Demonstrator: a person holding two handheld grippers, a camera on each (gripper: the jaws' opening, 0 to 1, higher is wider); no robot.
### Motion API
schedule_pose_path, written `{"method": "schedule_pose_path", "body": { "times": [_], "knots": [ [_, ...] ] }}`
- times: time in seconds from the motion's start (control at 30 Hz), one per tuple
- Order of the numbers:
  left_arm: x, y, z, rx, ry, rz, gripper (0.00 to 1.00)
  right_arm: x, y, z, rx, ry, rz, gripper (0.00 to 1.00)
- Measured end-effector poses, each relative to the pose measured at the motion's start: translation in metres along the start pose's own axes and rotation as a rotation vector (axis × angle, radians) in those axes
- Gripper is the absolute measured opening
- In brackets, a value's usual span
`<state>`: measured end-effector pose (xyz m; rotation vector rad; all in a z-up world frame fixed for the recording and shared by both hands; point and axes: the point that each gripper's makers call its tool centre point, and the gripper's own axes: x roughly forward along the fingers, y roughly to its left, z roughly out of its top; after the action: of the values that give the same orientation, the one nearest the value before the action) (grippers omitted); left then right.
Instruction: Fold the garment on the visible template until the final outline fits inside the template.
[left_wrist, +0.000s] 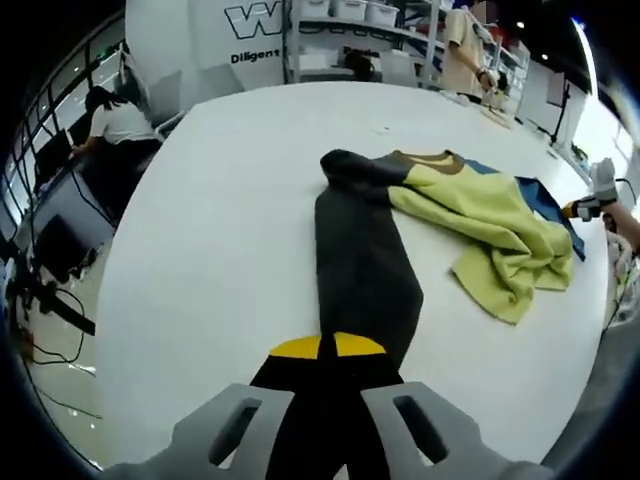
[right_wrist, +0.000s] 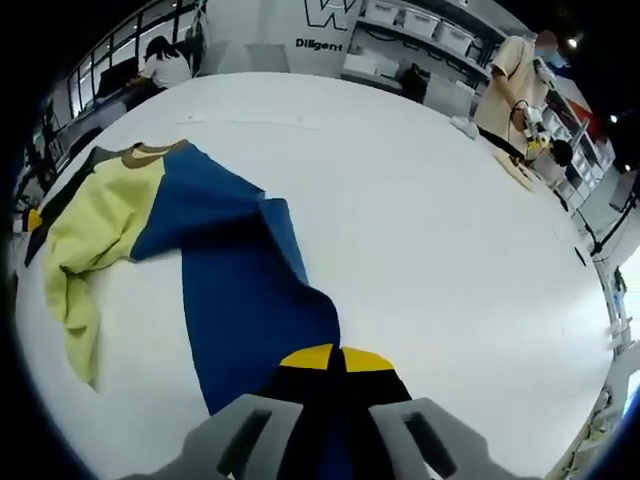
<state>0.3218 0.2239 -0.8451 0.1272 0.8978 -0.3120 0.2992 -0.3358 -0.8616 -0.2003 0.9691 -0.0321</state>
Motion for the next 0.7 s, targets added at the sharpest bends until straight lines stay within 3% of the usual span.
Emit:
{"method": "schedule_pose_path", "body": {
  "times": [0.7],
  "knots": [
    [0.014, 0.054, 0.008, 0.042, 0.099, 0.100, 0.01, 0.025, -0.038, 0.018, -0.122, 0.072, -0.031, 0.00]
  ]
}}
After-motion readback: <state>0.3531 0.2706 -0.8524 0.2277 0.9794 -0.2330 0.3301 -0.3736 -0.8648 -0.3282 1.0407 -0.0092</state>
